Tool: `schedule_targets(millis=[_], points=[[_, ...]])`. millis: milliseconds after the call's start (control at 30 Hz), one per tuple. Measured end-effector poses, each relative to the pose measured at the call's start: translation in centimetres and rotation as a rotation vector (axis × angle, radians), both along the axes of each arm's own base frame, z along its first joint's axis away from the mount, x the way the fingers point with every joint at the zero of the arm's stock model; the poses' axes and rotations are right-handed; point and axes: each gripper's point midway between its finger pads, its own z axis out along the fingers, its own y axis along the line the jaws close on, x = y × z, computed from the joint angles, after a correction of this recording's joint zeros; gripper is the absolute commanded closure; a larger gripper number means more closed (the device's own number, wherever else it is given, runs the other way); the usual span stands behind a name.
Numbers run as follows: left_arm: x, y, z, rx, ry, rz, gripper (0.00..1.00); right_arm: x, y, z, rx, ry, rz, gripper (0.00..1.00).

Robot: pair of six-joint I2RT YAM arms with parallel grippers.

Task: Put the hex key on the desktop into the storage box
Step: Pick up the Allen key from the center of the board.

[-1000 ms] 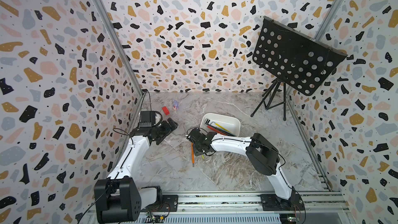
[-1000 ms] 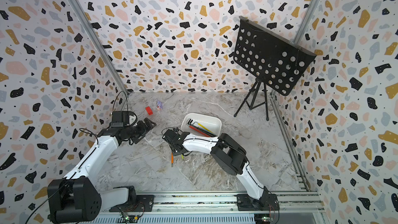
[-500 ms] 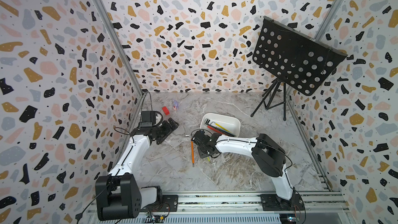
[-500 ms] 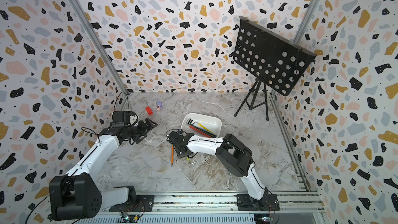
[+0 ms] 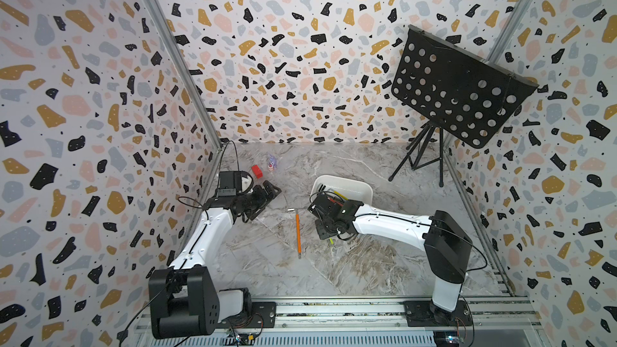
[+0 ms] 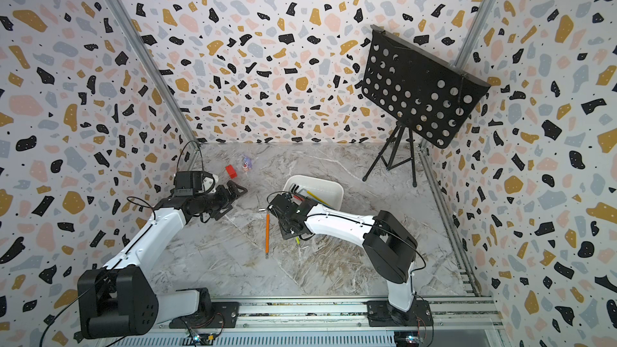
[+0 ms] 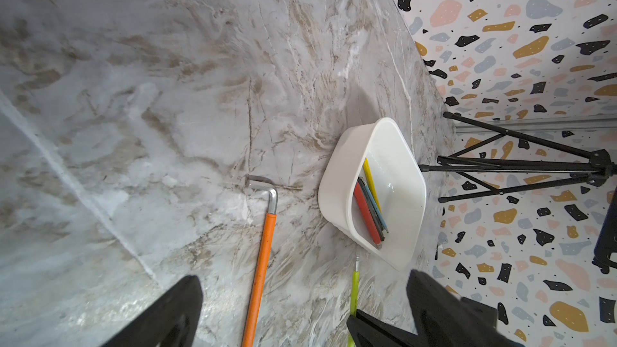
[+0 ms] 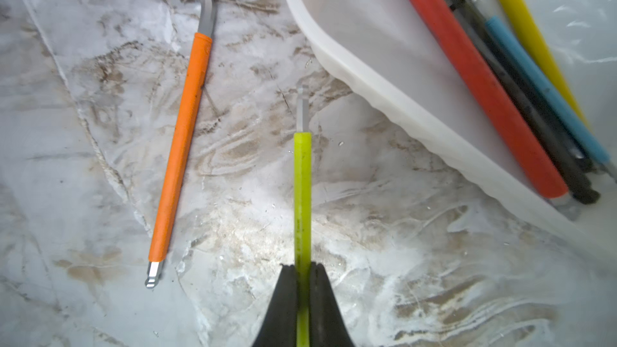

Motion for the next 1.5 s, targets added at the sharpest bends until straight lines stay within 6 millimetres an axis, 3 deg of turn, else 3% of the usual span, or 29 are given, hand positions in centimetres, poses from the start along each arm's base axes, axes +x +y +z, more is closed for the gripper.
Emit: schedule_targets(millis=[433,767,933,1100,1233,1500], points=[[-1.7,-5.8,2.2,0.013,-0.103,-0.206,0.00,2.3,-3.2,4.1,0.061,-0.057,-0.027,1.00],[-2.3,-8.2,3.2,0.017,-0.162,-0.311,0.00,5.5,-6.0,5.4,0.075,-0.067,-0.023,1.00],[-1.3,-8.6,5.9,0.016,-0.241,-0.327,0.00,7.2,-6.3,7.5,0.095,-0.109,0.003,1.00],[-0.2,-9.0,7.2,0.014,-0.267,-0.330,0.00,8.5,-5.7,8.9,0.110,-0.142,0.039,1.00],[1.4,-10.1,7.4,0.004,-0.259,-0.354,0.00,9.5,-5.2,8.4,0.092,-0.146,0.066,1.00],[4.2,-11.3,5.9,0.002,-0.215,-0.366,0.00,12.0,-5.1,7.9,0.074,-0.151,0.086,1.00]])
